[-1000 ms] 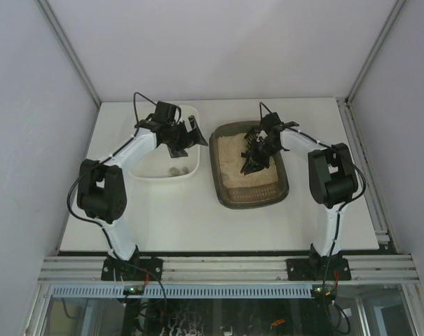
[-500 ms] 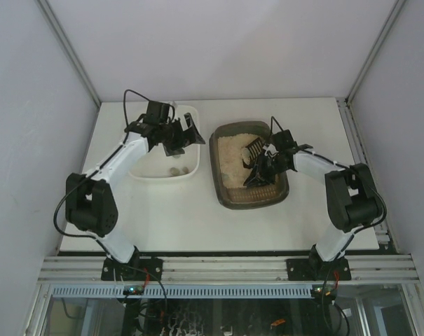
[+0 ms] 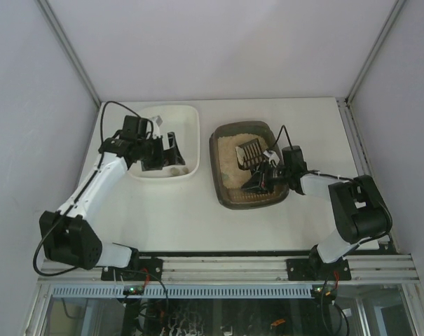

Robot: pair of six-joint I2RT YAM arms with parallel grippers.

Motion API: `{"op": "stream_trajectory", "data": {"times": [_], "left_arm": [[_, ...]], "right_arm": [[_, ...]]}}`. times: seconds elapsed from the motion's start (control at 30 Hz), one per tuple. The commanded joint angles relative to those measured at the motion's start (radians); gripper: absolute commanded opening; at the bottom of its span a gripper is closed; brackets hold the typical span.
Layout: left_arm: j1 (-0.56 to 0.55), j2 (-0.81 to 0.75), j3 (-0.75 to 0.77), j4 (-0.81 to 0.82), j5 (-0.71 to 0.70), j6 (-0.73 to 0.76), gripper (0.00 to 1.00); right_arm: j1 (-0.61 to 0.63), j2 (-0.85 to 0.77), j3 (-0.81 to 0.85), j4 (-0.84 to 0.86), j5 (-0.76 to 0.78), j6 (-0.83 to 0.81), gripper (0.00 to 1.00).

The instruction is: Clean the litter box

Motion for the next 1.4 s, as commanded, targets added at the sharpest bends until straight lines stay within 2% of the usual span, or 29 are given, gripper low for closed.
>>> {"op": "stream_trajectory", "data": {"times": [0.0,0.1,0.23,0.43,0.5,0.57,0.67,0.8,1.03,1.13,1.37], "left_arm": [[0.060,-0.148,-0.065,-0.085,-0.012,0.124,1.00],[0.091,-0.218,-0.107,-0.107,-0.015,0.146,1.00],[0.124,-0.317,-0.158,-0.116,-0.032,0.160,1.00],[0.156,-0.413,-0.212,-0.120,-0.062,0.159,1.00],[0.163,-0.428,-0.225,-0.122,-0.067,0.156,1.00],[0.168,-0.436,-0.236,-0.121,-0.070,0.155,1.00],[0.173,-0.446,-0.248,-0.120,-0.075,0.152,1.00],[0.177,-0.454,-0.260,-0.121,-0.085,0.156,1.00],[0.185,-0.456,-0.276,-0.121,-0.094,0.165,1.00],[0.189,-0.459,-0.277,-0.124,-0.092,0.172,1.00],[0.195,-0.463,-0.292,-0.129,-0.084,0.178,1.00]], "right_arm": [[0.010,-0.037,-0.036,0.391,-0.093,0.039,0.00],[0.006,-0.020,-0.093,0.660,-0.106,0.136,0.00],[0.002,-0.006,-0.180,0.992,-0.044,0.203,0.00],[0.002,0.061,-0.187,1.140,-0.012,0.175,0.00],[0.000,0.113,-0.190,1.277,-0.032,0.231,0.00],[-0.007,0.201,-0.164,1.442,-0.069,0.366,0.00],[0.002,0.338,-0.070,1.452,-0.142,0.542,0.00],[0.053,0.406,-0.041,1.452,-0.188,0.720,0.00],[0.169,0.317,-0.066,1.452,-0.210,0.913,0.00],[0.157,0.281,-0.093,1.452,-0.198,0.983,0.00],[0.087,0.211,-0.146,1.451,-0.199,1.036,0.00]]}}
